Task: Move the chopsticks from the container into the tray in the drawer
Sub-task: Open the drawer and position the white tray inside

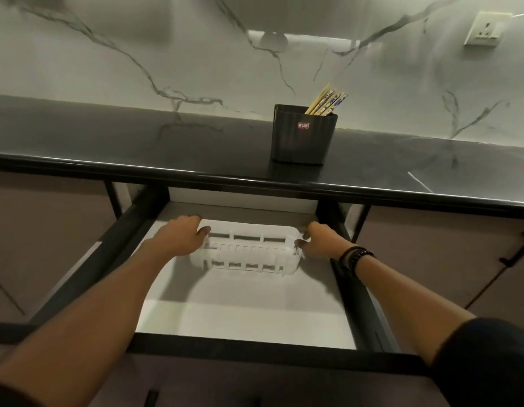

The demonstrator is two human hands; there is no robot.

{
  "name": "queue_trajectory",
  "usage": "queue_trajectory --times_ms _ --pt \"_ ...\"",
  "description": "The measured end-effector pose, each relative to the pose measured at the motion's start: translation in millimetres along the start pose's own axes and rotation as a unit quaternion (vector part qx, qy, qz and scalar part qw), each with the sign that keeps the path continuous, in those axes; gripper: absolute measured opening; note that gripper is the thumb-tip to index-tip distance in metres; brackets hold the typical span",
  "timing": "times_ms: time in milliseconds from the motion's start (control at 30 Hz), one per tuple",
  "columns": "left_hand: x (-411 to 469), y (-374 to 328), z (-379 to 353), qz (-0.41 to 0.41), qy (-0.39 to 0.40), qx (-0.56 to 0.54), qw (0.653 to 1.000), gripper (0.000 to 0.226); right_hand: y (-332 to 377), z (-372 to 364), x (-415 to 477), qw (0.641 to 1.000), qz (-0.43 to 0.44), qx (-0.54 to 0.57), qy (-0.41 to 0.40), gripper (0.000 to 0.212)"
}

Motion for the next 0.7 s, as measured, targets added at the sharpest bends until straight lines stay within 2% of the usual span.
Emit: queue_trajectory --times_ms 300,400,467,533,600,700 --pt "-7 -5 11 0.019 -0.029 -0.053 0.998 0.045 0 4 -9 0.997 0.070 0.018 -0.026 0.048" --pt "-8 -13 25 -0.012 -0.104 -0.083 0.991 0.044 9 32 -11 0.983 0.085 0.093 -0.130 0.041" --pt "-6 -24 42 -0.049 -0.197 -0.113 0.973 0.046 18 60 -9 0.958 0.091 0.151 -0.226 0.034" --pt "0 -37 57 -0.074 -0.252 -0.133 0.956 0.047 25 88 -5 0.933 0.097 0.187 -0.292 0.028" --pt "12 -48 66 -0.078 -0.248 -0.144 0.955 0.048 27 113 8 0.917 0.089 0.213 -0.324 0.030" --pt "34 -64 77 -0.082 -0.198 -0.133 0.968 0.052 21 149 37 0.901 0.056 0.242 -0.356 0.042"
Point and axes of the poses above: each hand's wrist, its own x-axis towards the middle knuckle, its own z-axis out of the back of the hand, y = z × x, the point moved 2 cm from there along x, towards the middle knuckle, and after that the axes turned 11 degrees about -y, right-handed, at the moved point
